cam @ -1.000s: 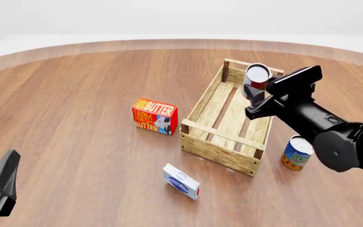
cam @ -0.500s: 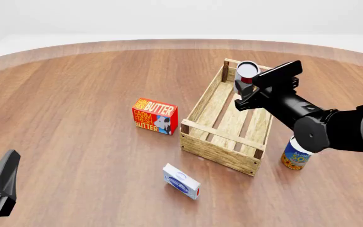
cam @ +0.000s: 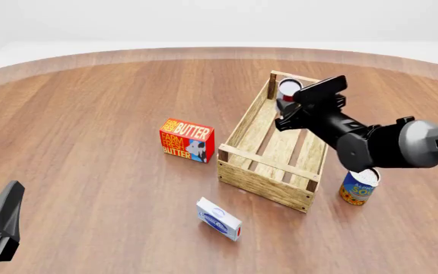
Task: Pick up the tomato sauce, and put it in the wooden tray.
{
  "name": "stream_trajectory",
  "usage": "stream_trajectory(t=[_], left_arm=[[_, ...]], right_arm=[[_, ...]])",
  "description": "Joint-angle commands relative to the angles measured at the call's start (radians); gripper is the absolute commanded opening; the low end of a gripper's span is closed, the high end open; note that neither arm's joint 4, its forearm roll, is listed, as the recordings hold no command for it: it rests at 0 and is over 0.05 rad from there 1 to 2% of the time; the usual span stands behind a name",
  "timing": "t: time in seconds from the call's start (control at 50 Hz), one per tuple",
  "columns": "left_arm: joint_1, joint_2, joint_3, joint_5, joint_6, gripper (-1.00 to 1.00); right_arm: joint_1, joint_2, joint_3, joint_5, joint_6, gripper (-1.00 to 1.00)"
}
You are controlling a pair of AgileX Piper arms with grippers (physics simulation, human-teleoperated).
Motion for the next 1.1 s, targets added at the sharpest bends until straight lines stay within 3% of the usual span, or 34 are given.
stream_trajectory(t=[0.02, 1.1], left_arm=[[0.000, 0.000, 0.000, 0.000, 0.000, 1.00], [0.000, 0.000, 0.000, 0.000, 0.000, 1.00]], right_arm=[[-0.009, 0.059, -0.040, 0.003, 0.026, -1.00], [-0.011, 0.220, -0.092, 0.015, 0.049, -1.00]])
